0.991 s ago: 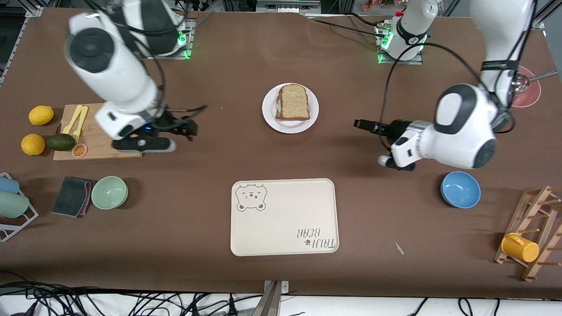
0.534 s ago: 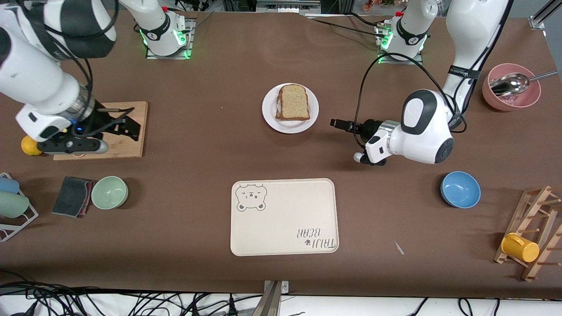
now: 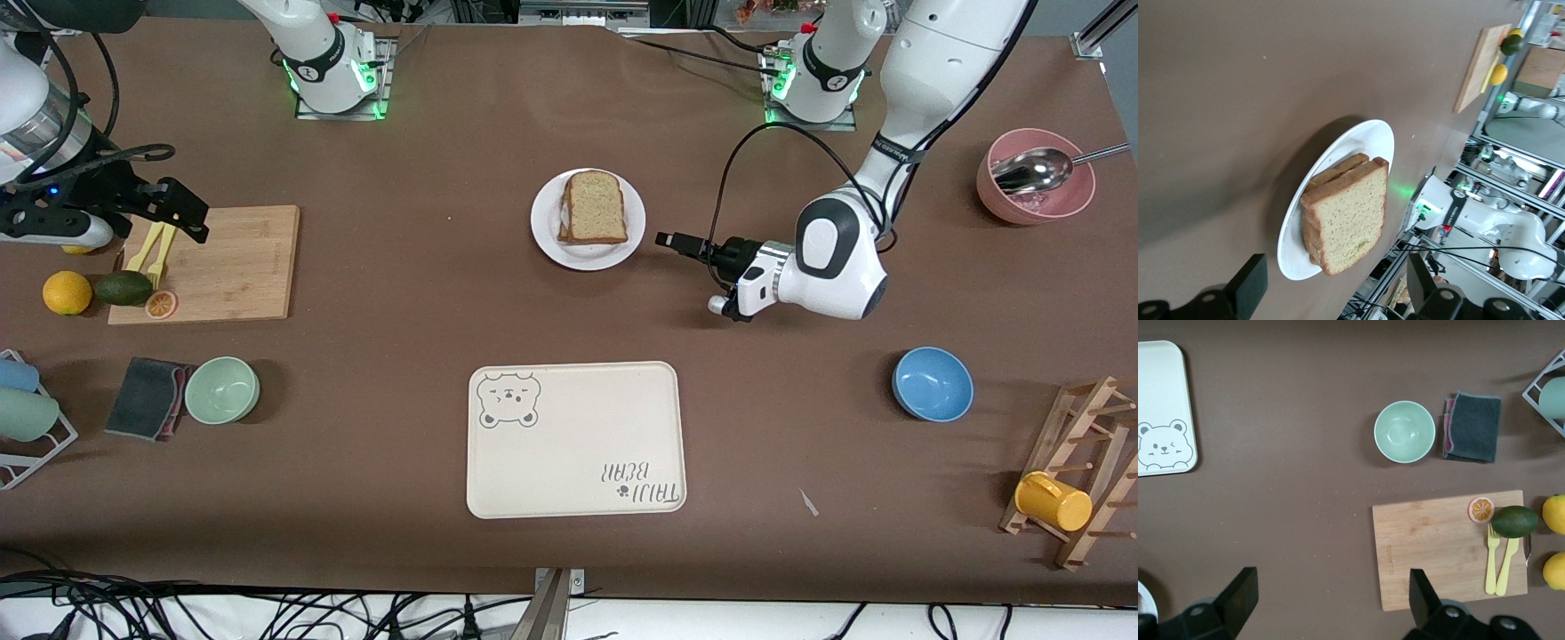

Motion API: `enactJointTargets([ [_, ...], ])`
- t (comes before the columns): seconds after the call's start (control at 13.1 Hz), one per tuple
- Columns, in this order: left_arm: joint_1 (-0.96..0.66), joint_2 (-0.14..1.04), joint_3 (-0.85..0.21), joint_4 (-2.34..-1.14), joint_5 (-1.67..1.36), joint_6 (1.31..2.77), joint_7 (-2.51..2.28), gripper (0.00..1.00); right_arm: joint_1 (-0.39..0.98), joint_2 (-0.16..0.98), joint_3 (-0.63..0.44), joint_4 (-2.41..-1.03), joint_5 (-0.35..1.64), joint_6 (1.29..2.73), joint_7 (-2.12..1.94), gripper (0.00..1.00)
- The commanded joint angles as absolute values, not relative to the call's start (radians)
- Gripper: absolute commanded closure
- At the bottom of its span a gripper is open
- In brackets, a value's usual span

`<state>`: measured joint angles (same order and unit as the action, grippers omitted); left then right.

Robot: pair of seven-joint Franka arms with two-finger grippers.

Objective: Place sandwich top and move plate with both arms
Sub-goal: 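Withdraw the right gripper while the left gripper reaches the plate rim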

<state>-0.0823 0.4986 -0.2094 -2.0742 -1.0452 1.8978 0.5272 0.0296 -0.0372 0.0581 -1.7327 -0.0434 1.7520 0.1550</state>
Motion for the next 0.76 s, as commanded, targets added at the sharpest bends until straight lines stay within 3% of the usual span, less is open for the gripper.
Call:
enactJointTargets([
  [0.0,-0.081,0.52,-0.212,-2.095,-1.097,1.916,0.624,0.25,0.018,-0.055,0.029,-1.733,-0.025,1.73,0.096,0.0],
  [0.15,-0.09,0.546,-0.213,-2.103,-1.098,1.95,0.704,0.4,0.018,-0.055,0.003,-1.718,-0.026,1.675,0.08,0.0],
  [0.69,-0.138,0.548,-0.215,-2.198,-1.204,2.009,0.847,0.4,0.031,-0.038,-0.011,-1.675,-0.002,1.655,0.095,0.0],
])
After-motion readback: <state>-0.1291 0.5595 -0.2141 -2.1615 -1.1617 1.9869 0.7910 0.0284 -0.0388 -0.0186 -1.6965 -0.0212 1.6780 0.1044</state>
